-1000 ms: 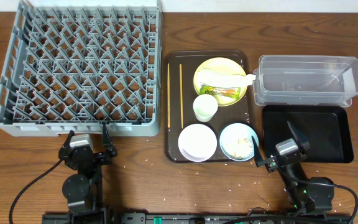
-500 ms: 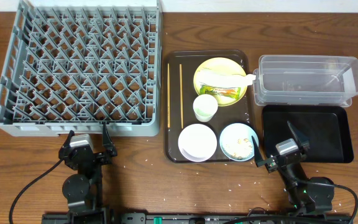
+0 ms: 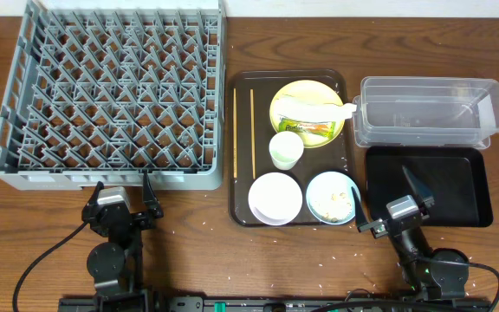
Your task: Sort waste into correct bins and load items into the dishwasher
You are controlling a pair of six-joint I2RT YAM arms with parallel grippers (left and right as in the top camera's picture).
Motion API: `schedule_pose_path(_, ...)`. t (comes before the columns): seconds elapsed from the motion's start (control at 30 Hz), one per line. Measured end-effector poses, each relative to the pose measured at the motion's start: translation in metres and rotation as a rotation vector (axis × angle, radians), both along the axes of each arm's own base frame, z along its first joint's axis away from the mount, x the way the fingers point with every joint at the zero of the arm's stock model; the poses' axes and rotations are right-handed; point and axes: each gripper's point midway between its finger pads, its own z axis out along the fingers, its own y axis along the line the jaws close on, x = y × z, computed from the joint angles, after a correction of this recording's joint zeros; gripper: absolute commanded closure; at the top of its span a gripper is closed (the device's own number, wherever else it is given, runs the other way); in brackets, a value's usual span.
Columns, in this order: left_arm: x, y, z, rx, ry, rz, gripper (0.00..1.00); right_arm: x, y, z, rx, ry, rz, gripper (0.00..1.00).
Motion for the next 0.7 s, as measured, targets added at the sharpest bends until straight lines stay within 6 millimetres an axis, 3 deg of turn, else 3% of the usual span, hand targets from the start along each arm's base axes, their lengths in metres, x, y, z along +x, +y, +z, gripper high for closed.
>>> schedule_pose_path(0.27, 0.0, 0.0, 0.0, 0.0, 0.0, 0.0, 0.12, -0.008, 0.012, 0.028, 0.035, -0.107, 0.082, 0.01)
schedule_pose_path(0.43, 0.0, 0.0, 0.0, 0.0, 0.0, 0.0, 0.12, -0.008, 0.021, 0.038, 0.076, -0.054, 0.14, 0.01)
schedule_pose_path(0.57, 0.0, 0.0, 0.0, 0.0, 0.0, 0.0, 0.12, -0.001, 0.03, 0.072, 0.086, -0.006, 0.197, 0.01)
schedule_pose_path(0.7, 0.0, 0.0, 0.0, 0.0, 0.0, 0.0, 0.12, 0.023, 0.042, 0.117, 0.091, 0.059, 0.266, 0.01)
